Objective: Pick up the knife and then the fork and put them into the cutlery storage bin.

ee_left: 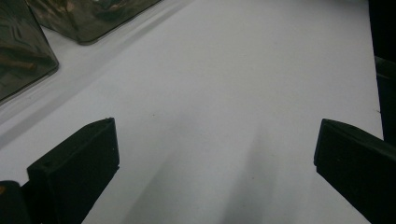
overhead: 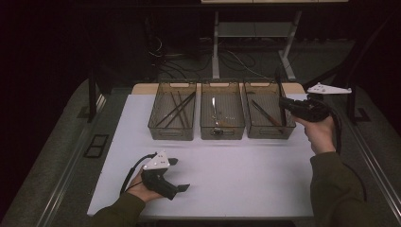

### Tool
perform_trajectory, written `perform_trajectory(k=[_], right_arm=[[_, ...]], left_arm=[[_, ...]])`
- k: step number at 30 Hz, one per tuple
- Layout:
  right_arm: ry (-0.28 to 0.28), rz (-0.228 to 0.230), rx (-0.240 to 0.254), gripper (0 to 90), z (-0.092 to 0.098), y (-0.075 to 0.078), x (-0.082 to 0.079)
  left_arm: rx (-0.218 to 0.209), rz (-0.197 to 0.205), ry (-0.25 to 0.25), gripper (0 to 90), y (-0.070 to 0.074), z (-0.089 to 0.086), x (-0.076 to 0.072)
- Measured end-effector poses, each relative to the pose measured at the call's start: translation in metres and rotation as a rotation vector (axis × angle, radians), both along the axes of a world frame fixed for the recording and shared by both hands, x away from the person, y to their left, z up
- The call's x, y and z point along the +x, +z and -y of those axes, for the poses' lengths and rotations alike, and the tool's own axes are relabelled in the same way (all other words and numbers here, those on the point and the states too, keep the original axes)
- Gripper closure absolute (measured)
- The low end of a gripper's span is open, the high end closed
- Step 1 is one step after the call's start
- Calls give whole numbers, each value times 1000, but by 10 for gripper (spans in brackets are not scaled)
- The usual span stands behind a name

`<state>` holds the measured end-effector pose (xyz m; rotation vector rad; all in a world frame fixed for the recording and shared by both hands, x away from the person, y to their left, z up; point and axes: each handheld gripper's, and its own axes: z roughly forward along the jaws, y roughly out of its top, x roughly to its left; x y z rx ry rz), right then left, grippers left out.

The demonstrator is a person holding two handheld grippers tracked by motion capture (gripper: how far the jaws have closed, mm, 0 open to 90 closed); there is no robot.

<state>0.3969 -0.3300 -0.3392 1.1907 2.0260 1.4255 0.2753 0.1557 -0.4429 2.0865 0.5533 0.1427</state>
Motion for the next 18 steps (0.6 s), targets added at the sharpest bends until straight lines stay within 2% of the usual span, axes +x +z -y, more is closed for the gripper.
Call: perform_trajectory(k=[3,9,18], right_arm=[[-25,12,-9,773,2,-2,8],[-80,-18,-60,773,7,-15,23],[-95,-127,-136,773,10,-34,34]], left_arm=[[-1,1,0,0,0,0,0],[-2,-2,0,0,0,0,0],[-3,-4,-2,0,0,0,0]])
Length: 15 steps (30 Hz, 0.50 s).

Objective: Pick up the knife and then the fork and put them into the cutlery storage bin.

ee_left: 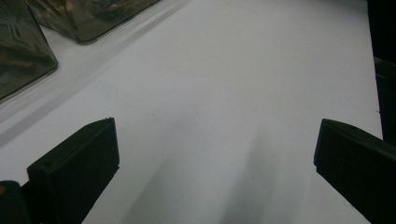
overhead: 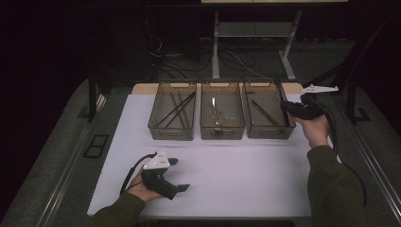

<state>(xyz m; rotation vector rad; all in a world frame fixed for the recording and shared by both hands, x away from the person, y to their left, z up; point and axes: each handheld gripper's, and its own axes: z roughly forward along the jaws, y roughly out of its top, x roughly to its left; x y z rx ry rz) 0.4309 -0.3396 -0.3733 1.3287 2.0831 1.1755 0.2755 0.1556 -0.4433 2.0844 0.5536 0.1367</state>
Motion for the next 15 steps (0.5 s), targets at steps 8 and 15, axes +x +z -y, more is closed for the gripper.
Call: perform_trajectory(k=[8,15], right_arm=[[3,-74,-58,772,-2,-9,3],[10,-130,-106,765,-7,-16,7]], left_arm=[[3,-3,-1,0,0,1,0],[6,-7,-1,0,-1,1,0]])
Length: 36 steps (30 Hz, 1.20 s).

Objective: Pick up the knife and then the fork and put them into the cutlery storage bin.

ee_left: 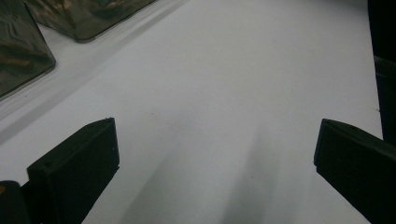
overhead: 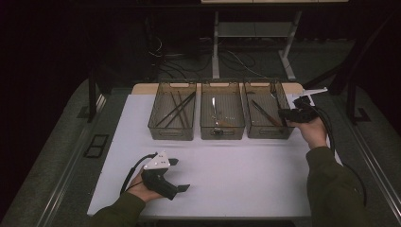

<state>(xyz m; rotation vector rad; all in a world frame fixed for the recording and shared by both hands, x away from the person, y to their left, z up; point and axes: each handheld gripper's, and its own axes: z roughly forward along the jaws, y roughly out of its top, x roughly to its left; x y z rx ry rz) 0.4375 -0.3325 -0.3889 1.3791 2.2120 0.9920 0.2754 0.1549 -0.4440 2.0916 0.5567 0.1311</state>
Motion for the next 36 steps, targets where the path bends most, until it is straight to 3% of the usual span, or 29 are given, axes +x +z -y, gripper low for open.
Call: perform_trajectory(k=[3,14,19,26,30,36], right_arm=[[9,-33,8,697,-1,-3,2],[-16,7,63,450,3,1,-3],[3,32,143,365,6,7,-15],[49,76,158,288,2,10,-36],[69,96,191,256,0,11,-49],[88,139,177,197,-10,14,-65]], left_arm=[[1,-1,-2,0,0,0,0],[-6,-2,8,0,0,0,-1],[-6,-4,13,0,0,0,1],[-1,1,12,0,0,-2,2],[-4,3,15,0,0,-3,3],[-3,6,13,0,1,-4,2]])
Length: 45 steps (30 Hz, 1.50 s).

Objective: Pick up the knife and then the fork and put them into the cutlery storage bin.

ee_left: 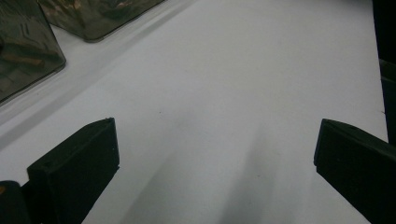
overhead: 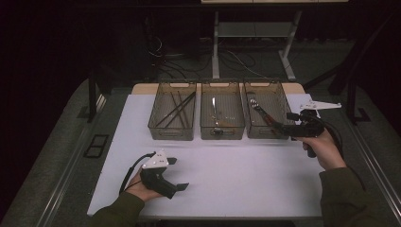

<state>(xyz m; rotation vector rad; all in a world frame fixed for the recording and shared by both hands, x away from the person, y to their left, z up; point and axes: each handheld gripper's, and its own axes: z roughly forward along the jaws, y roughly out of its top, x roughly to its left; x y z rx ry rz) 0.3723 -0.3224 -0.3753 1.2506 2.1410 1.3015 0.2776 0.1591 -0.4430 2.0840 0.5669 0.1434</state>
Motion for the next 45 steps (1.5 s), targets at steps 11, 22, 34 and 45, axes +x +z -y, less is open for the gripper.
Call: perform_trajectory(k=[11,22,34,45], right_arm=[[62,28,2,170,-19,-9,-31],[134,25,-16,144,-31,-29,-60],[168,7,-18,144,-34,-52,-92],[178,7,-48,144,-34,-64,-107]], left_arm=[[-4,-2,8,0,0,-1,0],[-4,-3,7,0,0,0,0],[-2,-2,9,0,1,-1,0],[-3,0,11,0,1,-1,0]])
